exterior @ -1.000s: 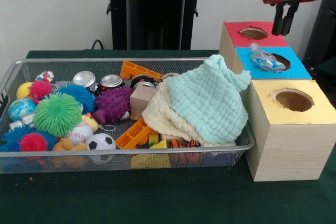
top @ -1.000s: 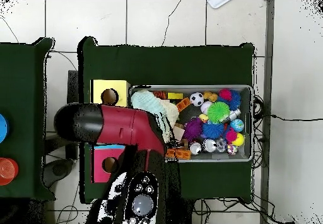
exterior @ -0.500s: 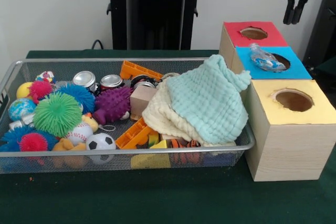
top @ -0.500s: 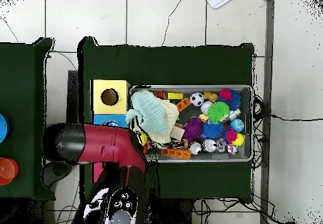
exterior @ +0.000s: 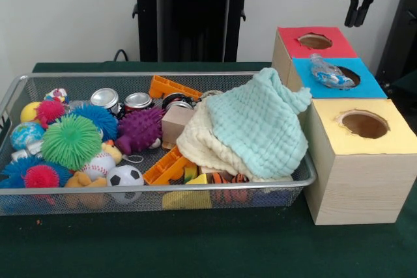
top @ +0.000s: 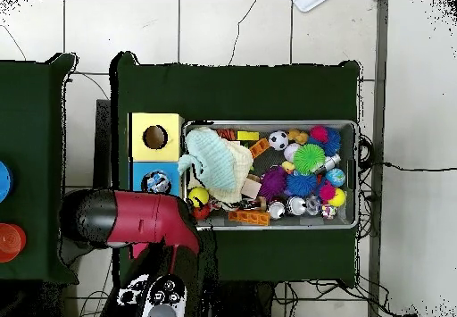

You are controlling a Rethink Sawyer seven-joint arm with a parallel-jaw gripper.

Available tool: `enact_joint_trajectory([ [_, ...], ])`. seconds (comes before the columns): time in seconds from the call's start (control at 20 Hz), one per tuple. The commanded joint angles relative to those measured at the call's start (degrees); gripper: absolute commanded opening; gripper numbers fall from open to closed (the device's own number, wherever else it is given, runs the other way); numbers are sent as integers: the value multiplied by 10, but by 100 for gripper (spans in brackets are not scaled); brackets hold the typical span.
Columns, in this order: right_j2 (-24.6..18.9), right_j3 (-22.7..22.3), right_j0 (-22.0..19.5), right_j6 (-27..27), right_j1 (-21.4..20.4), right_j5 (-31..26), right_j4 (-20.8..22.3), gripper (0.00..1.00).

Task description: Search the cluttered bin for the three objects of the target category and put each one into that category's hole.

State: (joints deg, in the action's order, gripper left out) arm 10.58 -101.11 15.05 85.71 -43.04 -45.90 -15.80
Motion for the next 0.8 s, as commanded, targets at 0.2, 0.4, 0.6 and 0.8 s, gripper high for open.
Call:
enact_joint_trajectory([
  [0.2,8,-13,-1,157,10,18,2,0],
  [0.4,16,-14,1,150,-3,6,6,0],
  [0.6,19,3,-6,146,2,5,7,0],
  [0.8,15,1,-11,140,6,14,3,0],
])
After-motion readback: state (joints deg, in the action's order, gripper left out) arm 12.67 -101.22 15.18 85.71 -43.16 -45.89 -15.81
